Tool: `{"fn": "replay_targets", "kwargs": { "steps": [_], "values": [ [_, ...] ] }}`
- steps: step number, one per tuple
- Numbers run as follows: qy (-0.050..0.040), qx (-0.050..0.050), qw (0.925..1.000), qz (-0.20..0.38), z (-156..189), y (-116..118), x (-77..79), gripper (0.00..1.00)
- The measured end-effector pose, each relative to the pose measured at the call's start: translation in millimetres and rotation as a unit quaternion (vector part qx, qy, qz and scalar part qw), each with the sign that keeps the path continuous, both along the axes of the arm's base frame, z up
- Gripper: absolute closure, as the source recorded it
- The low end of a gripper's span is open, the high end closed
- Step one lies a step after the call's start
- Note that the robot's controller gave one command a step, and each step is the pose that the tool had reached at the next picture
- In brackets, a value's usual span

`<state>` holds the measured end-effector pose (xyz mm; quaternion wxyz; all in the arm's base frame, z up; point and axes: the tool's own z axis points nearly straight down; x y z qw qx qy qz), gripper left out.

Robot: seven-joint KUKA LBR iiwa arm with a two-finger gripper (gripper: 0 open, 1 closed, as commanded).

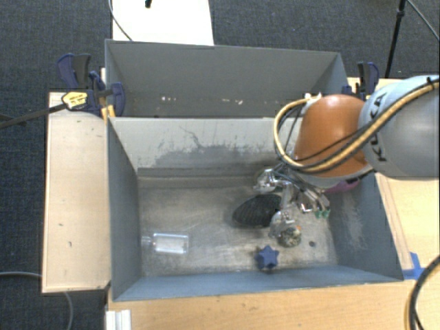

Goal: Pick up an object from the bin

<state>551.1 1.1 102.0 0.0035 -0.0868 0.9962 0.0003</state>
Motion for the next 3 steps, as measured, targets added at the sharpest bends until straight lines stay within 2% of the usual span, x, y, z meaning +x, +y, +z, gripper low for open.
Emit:
{"fn": "replay_targets", "kwargs": {
  "steps": [1, 2, 3],
  "values": [
    [0.003, 0.0, 0.9999, -0.012, -2, -8, -5.2, 0.0],
    [0.0036, -0.001, 0.9981, -0.061, -28, -8, 4.4, 0.0],
    [0.0034, 0.0, 0.9981, -0.062, -27, -8, 4.6, 0.0]
  ]
}}
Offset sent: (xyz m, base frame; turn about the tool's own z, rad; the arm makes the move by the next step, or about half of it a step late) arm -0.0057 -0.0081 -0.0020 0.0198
